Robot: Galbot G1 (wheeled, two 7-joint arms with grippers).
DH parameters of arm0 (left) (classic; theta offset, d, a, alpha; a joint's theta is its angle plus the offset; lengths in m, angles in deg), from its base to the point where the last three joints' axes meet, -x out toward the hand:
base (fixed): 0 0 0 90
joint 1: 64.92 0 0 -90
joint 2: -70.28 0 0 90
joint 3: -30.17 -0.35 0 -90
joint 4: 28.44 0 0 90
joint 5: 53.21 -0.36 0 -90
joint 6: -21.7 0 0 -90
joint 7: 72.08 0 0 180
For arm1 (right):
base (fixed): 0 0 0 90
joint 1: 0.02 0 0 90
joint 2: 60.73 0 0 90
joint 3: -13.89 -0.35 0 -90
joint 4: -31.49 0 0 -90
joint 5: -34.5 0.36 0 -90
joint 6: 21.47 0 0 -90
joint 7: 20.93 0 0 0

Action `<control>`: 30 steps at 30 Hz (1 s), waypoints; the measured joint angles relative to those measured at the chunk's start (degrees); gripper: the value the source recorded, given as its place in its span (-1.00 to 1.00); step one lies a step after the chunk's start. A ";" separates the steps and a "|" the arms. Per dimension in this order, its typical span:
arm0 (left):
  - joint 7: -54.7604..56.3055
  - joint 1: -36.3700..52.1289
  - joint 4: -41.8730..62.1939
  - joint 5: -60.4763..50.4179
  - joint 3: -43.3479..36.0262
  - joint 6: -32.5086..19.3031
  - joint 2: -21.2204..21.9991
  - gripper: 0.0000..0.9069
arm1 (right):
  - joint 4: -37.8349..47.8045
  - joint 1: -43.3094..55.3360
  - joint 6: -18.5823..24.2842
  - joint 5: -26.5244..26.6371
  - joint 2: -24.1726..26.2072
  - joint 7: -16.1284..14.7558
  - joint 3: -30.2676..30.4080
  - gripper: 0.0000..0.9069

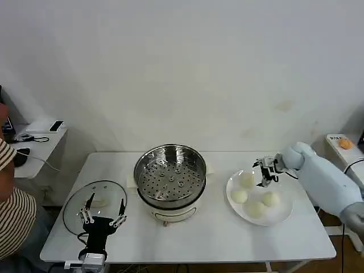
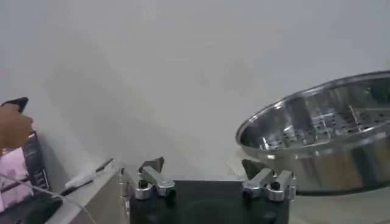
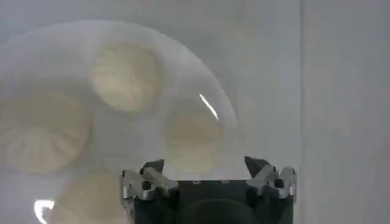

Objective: Take steamed baozi put them in steamer then cover it.

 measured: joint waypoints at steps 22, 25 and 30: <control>0.09 -0.27 -0.29 -0.22 -0.15 -0.28 0.12 1.00 | 4.57 1.79 -1.10 -0.52 -3.55 -0.34 3.17 0.38; 0.13 -0.31 -0.39 -0.22 -0.15 -0.30 0.12 1.00 | 4.21 2.29 -0.88 -0.15 -3.12 -0.95 3.75 0.38; 0.13 -0.61 -0.72 -0.18 -0.01 -0.31 0.01 1.00 | 2.25 4.26 -0.45 1.12 -1.50 -2.12 5.49 0.38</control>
